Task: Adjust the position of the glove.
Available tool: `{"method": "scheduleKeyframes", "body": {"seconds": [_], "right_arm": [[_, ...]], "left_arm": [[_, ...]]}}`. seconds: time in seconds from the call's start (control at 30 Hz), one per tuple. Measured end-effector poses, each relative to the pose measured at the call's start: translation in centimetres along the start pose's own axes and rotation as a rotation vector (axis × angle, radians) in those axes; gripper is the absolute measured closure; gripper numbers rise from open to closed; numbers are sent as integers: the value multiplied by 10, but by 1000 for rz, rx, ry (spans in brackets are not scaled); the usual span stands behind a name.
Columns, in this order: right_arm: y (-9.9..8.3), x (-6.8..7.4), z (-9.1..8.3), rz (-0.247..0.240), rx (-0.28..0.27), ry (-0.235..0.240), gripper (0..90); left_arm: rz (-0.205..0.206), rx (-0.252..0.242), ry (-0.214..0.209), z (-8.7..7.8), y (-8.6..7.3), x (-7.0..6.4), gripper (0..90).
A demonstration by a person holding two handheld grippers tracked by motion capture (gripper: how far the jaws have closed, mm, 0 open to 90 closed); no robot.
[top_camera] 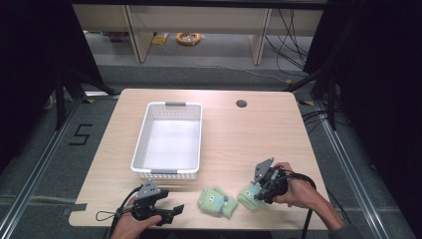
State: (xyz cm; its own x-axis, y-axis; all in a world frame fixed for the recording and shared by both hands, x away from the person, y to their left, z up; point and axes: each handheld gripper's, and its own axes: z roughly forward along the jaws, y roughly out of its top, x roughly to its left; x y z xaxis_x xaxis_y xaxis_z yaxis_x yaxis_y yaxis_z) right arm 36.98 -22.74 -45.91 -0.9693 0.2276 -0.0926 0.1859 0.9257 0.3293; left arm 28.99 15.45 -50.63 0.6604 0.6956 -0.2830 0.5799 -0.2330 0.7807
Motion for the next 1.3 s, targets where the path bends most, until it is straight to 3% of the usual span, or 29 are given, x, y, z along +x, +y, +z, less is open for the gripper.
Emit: {"method": "scheduleKeyframes", "body": {"seconds": [0.13,0.43,0.7,0.97,1.03,1.17,1.23,1.3], "right_arm": [[0,0,-1,29,-3,1,425],[-1,-2,3,19,0,4,425],[1,-1,9,16,37,19,433],[4,1,16,-13,83,-3,472],[5,0,16,-30,110,-22,521],[4,2,16,66,105,-5,652],[3,2,16,81,98,-2,699],[2,5,15,135,107,-23,731]], "left_arm": [[0,-4,2,0,0,0,195],[3,-1,2,-1,0,0,195],[3,-2,3,-1,0,0,196],[1,-2,5,-1,0,-1,195],[2,-2,4,-1,0,-1,196],[4,-1,5,-1,0,-1,196],[3,-2,-2,-1,0,0,196],[4,0,4,-1,0,-1,196]]}}
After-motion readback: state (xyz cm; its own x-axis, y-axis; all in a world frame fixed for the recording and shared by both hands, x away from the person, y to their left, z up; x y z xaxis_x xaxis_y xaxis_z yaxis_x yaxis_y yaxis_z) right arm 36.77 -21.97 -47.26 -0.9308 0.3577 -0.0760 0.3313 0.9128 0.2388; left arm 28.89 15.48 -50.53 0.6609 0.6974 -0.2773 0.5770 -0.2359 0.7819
